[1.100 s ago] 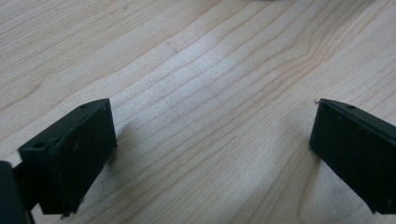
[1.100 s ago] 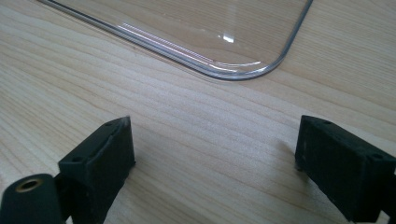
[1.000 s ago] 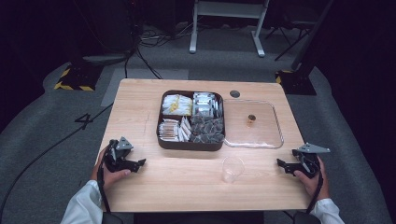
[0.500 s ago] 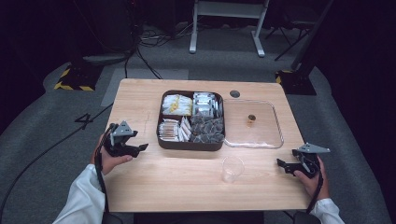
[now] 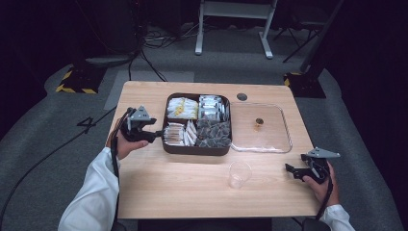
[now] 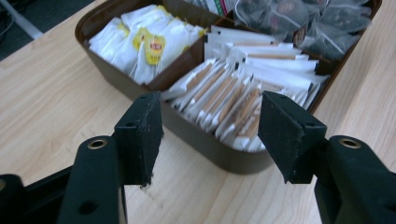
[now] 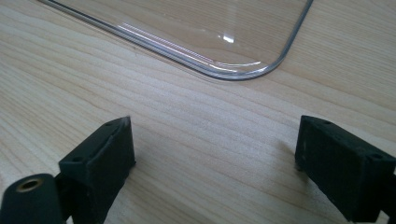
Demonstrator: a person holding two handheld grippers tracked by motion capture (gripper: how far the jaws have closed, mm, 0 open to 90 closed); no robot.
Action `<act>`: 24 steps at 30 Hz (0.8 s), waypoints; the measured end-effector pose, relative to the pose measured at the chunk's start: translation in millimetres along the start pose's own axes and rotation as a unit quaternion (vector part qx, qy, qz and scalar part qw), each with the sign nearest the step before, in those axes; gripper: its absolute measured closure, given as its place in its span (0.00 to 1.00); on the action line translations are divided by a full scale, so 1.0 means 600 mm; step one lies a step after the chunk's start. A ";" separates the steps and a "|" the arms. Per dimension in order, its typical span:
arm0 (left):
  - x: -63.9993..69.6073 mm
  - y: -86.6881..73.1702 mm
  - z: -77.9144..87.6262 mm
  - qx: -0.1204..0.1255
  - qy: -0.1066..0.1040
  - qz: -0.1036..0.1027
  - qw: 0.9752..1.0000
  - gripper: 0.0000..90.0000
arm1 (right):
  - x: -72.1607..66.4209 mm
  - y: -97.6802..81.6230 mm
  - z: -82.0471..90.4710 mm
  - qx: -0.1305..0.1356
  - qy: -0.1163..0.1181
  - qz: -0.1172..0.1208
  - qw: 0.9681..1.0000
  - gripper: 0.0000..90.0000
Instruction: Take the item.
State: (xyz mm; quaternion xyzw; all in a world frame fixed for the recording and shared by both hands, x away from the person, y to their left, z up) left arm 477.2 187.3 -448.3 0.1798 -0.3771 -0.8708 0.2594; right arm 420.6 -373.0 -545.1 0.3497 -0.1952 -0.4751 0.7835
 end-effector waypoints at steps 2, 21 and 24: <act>-0.003 0.011 -0.006 0.002 -0.007 0.000 1.000 0.47 | 0.000 0.000 0.000 0.000 0.000 0.000 1.000 0.13; -0.030 0.082 -0.079 -0.021 -0.025 -0.043 0.999 0.58 | 0.000 0.000 0.000 0.000 0.000 0.000 1.000 0.14; -0.035 0.089 -0.097 -0.032 -0.027 -0.050 0.998 0.58 | 0.000 0.000 0.000 0.000 0.000 0.000 1.000 0.14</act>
Point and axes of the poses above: each handheld gripper's, and its own axes: z roughly backward along the jaws, y roughly out of its top, x roughly to its right, the point moved 6 cm from there along -z, roughly forward along the jaws, and after that the axes turned 3 degrees about -z, right-handed, at the moved point
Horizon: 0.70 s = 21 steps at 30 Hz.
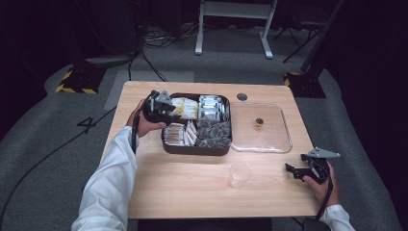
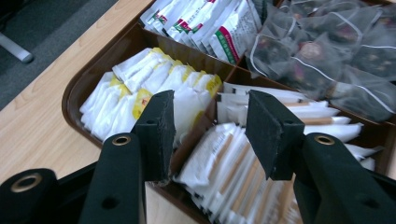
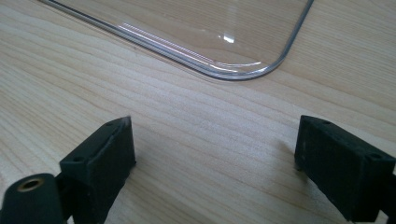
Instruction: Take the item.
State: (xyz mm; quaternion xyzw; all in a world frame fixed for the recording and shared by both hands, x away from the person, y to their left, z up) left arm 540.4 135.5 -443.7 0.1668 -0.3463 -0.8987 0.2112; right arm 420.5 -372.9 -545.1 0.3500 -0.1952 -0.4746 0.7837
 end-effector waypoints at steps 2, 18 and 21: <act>-0.004 0.004 -0.013 -0.006 0.003 -0.001 1.000 0.58 | 0.000 0.000 0.000 0.000 0.000 0.000 1.000 0.14; -0.021 0.004 -0.084 -0.052 0.004 -0.010 0.999 0.60 | -0.001 0.000 0.000 0.001 0.002 0.002 1.000 0.15; -0.025 0.000 -0.093 -0.062 0.010 -0.011 0.998 0.60 | -0.001 0.000 0.000 0.001 0.002 0.001 1.000 0.15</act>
Point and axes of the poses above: each handheld gripper's, and its own axes: z roughly backward along the jaws, y roughly out of its top, x roughly to its right, the point moved 6 cm from there along -z, roughly forward along the jaws, and after that the axes turned 3 degrees about -z, right-handed, at the moved point
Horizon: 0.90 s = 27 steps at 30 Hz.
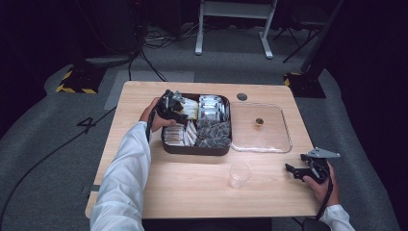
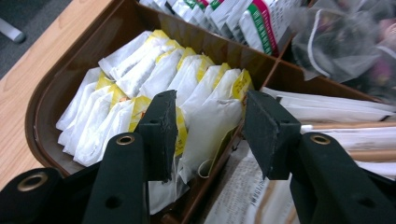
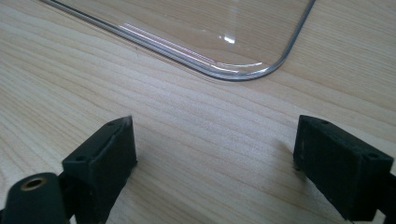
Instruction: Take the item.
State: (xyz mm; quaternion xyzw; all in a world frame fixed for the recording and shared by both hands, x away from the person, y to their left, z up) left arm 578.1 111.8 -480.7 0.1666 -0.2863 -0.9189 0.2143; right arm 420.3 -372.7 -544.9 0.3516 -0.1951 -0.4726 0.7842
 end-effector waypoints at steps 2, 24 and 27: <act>-0.003 0.001 -0.003 0.002 0.006 -0.001 1.000 0.61 | 0.000 0.000 0.000 0.000 0.000 0.000 1.000 0.15; -0.013 -0.005 -0.037 -0.033 -0.009 0.001 0.999 0.96 | -0.001 0.000 0.001 0.001 0.003 0.002 1.000 0.16; -0.014 -0.007 -0.035 -0.032 -0.012 0.003 0.999 0.99 | -0.001 0.000 0.001 0.001 0.003 0.003 1.000 0.16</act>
Point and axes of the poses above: each handheld gripper's, and its own axes: z roughly backward along the jaws, y roughly out of its top, x roughly to its right, the point moved 6 cm from there along -z, roughly forward along the jaws, and after that the axes turned 3 degrees about -z, right-handed, at the moved point
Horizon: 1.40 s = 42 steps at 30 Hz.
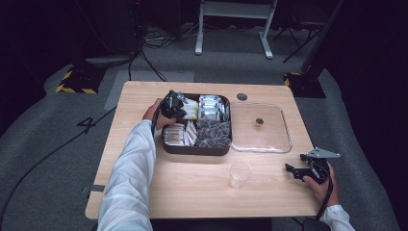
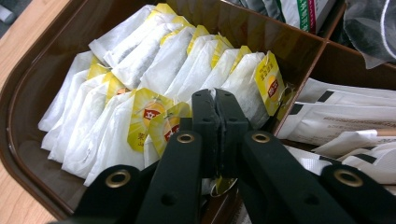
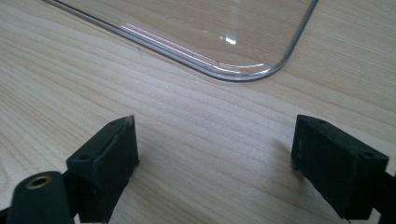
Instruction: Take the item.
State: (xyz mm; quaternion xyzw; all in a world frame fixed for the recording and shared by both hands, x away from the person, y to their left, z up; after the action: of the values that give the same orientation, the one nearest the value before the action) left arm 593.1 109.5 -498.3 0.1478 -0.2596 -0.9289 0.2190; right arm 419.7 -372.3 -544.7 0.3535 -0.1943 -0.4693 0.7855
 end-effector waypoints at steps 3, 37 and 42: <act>-0.003 0.000 0.006 0.011 0.006 0.003 1.000 0.99 | 0.000 0.000 0.000 0.000 0.000 0.000 1.000 0.17; 0.004 0.016 0.096 0.105 0.043 0.022 0.993 1.00 | 0.000 0.000 0.000 0.001 0.000 0.001 1.000 0.17; 0.013 0.015 0.104 0.114 0.042 0.020 0.992 1.00 | 0.000 0.000 0.000 0.001 0.000 0.001 1.000 0.17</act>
State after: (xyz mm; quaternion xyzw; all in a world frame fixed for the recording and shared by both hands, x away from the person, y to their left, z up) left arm 565.2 124.7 -443.5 0.2051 -0.3576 -0.8816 0.2300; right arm 419.7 -372.1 -544.6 0.3539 -0.1952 -0.4683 0.7857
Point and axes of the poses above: each handheld gripper's, and its own axes: z roughly backward along the jaws, y roughly out of its top, x roughly to its right, the point moved 6 cm from there along -z, roughly forward along the jaws, and after that the axes turned 3 degrees about -z, right-handed, at the moved point
